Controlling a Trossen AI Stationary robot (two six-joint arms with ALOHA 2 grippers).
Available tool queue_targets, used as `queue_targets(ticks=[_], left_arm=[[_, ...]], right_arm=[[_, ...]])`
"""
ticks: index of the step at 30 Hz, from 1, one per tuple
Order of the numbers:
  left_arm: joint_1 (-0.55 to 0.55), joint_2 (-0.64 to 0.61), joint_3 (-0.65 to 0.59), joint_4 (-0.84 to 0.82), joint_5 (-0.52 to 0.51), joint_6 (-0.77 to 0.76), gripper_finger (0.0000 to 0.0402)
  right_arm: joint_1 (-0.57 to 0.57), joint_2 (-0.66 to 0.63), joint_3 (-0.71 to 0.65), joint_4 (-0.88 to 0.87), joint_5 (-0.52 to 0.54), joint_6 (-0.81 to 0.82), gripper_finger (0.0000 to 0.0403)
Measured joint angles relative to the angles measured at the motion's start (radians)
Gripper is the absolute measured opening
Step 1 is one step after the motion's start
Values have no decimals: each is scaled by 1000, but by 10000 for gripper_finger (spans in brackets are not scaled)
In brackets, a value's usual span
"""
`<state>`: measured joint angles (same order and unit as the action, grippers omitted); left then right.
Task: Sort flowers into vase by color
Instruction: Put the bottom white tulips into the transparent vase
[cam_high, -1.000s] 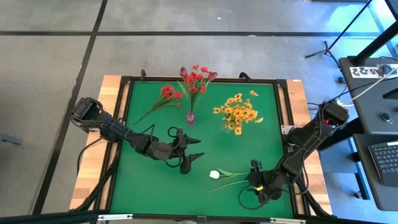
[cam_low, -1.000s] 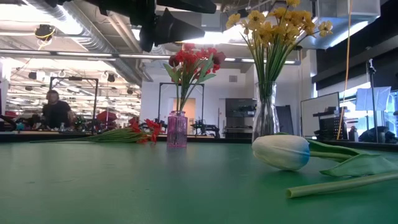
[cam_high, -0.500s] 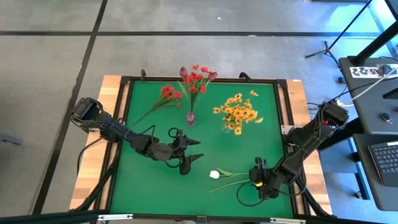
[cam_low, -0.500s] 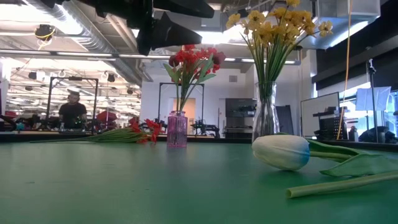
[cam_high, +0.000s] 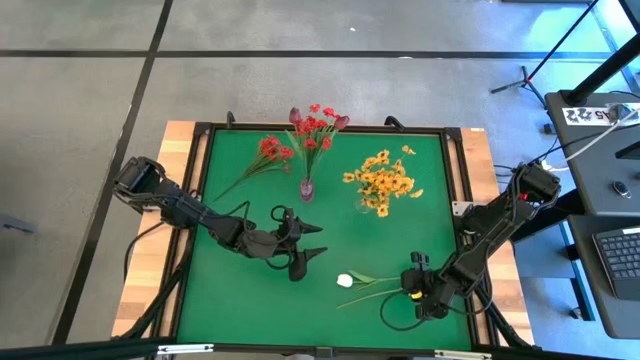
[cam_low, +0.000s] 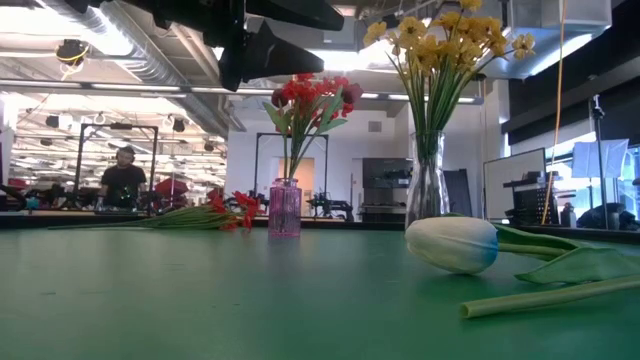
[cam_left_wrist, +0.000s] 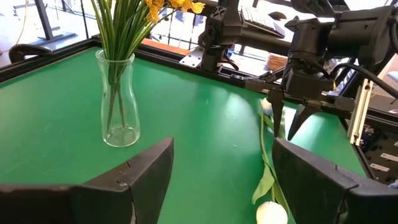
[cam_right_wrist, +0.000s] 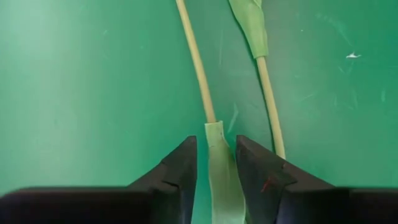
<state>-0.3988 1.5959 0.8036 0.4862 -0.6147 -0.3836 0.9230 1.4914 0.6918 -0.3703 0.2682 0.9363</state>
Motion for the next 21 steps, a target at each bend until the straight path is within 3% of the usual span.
queue_targets(ticks=[11, 16, 21], left_arm=[[0, 0, 0, -5, 0, 0, 266], [0, 0, 0, -5, 0, 0, 266], [0, 0, 0, -5, 0, 0, 266]], right_arm=[[0, 89, 4, 8, 7, 2, 129], [0, 83, 15, -15, 1, 2, 102], [-1, 86, 85, -143, -35, -5, 56]])
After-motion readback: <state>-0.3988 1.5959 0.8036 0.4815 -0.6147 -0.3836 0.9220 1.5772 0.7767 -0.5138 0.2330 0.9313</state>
